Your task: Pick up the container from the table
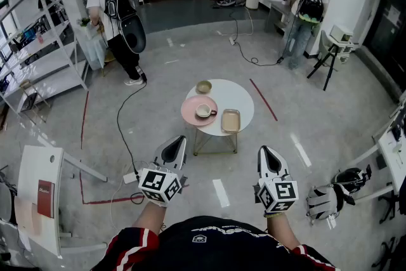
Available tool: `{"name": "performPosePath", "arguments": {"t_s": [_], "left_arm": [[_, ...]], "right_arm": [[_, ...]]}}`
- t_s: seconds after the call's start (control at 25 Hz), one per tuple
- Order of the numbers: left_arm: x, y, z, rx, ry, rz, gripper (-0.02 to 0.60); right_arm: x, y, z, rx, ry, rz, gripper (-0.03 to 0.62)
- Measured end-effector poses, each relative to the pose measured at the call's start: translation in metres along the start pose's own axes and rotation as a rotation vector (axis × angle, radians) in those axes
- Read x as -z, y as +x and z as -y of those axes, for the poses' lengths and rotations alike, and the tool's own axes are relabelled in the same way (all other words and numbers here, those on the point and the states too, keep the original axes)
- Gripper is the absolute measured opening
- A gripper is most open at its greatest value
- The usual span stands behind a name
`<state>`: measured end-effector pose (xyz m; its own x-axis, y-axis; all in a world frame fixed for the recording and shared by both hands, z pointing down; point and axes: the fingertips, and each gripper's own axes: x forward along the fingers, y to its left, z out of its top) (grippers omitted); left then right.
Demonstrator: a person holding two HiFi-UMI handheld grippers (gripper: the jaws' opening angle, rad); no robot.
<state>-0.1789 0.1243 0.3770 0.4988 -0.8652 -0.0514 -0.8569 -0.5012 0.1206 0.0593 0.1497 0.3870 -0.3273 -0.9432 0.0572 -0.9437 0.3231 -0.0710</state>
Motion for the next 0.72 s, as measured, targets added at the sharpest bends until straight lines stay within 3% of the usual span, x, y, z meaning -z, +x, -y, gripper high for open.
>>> {"name": "performPosePath", "arguments": {"t_s": [0.72], "left_arm": [[0.004,0.005,0.015,0.016,-0.01,-0.001,0.028]], "right_arm": [[-0.004,-0.01,0.004,0.004,-0.017,0.034,0.014]]}}
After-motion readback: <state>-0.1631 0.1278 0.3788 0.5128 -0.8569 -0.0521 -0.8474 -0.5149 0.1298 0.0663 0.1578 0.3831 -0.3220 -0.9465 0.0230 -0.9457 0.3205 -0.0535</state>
